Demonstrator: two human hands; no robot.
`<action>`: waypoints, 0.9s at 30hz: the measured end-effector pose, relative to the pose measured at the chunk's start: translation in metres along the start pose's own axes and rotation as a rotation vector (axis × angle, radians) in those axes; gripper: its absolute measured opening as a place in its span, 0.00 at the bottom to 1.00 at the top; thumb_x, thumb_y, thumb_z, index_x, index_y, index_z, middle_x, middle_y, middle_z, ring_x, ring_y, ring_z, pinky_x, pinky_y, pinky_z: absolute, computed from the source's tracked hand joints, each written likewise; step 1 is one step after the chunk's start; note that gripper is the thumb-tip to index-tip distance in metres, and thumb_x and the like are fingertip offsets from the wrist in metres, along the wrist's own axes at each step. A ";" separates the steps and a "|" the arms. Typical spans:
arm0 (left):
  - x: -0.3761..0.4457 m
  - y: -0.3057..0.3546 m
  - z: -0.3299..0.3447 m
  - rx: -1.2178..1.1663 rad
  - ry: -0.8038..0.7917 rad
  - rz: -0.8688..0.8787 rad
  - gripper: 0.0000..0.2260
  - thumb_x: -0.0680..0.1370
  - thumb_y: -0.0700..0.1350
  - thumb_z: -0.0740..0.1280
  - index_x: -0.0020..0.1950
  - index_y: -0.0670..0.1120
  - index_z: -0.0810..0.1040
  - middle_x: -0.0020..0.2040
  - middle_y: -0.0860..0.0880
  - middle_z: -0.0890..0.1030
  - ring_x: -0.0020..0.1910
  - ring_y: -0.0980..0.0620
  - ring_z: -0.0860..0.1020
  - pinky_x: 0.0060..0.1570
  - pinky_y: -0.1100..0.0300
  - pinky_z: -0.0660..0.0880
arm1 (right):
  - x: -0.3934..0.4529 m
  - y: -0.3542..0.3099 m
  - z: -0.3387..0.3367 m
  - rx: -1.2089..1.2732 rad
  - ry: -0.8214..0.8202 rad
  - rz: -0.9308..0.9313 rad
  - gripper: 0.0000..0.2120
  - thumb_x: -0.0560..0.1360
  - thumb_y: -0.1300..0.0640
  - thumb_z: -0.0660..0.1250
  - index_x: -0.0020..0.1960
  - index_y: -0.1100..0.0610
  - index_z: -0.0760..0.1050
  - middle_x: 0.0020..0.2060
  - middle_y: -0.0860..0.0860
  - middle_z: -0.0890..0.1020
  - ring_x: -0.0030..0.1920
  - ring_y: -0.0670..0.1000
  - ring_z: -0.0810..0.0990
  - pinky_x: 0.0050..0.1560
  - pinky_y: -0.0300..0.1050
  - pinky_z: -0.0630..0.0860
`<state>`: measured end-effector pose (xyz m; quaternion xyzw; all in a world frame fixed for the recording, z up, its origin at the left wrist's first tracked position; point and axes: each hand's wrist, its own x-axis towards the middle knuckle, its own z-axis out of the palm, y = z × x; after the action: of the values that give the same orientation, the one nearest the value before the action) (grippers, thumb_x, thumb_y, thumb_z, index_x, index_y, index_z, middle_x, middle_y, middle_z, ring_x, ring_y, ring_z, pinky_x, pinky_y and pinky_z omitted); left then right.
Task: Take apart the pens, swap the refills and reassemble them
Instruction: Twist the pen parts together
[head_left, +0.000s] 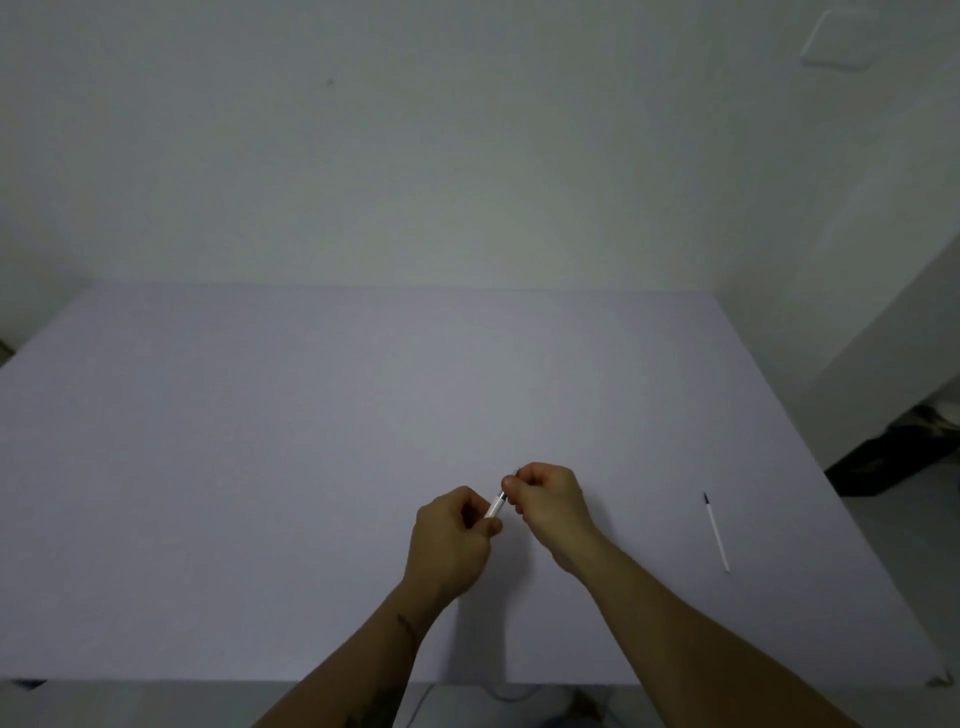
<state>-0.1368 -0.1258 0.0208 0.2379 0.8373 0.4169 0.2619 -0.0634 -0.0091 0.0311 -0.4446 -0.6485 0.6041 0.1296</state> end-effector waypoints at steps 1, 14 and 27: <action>-0.001 -0.001 -0.004 0.004 -0.013 0.009 0.09 0.74 0.41 0.72 0.37 0.53 0.77 0.33 0.52 0.80 0.33 0.54 0.78 0.33 0.65 0.72 | -0.002 0.000 0.003 0.012 -0.002 -0.006 0.08 0.74 0.61 0.68 0.36 0.61 0.80 0.32 0.53 0.80 0.34 0.50 0.76 0.39 0.46 0.75; -0.018 -0.016 -0.029 -0.014 -0.050 0.099 0.08 0.78 0.39 0.65 0.42 0.48 0.80 0.35 0.50 0.82 0.36 0.52 0.80 0.36 0.65 0.74 | -0.017 -0.011 0.025 0.215 -0.093 0.181 0.04 0.74 0.62 0.70 0.43 0.61 0.83 0.34 0.56 0.81 0.36 0.52 0.77 0.38 0.44 0.77; -0.018 -0.021 -0.034 -0.035 -0.033 0.090 0.09 0.79 0.41 0.64 0.41 0.51 0.80 0.37 0.50 0.83 0.38 0.51 0.81 0.40 0.62 0.79 | -0.029 -0.020 0.028 0.196 -0.101 0.204 0.10 0.78 0.64 0.64 0.48 0.57 0.84 0.49 0.58 0.82 0.47 0.53 0.77 0.45 0.44 0.78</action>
<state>-0.1484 -0.1674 0.0253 0.2775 0.8138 0.4390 0.2607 -0.0751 -0.0461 0.0534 -0.4626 -0.5436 0.6961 0.0775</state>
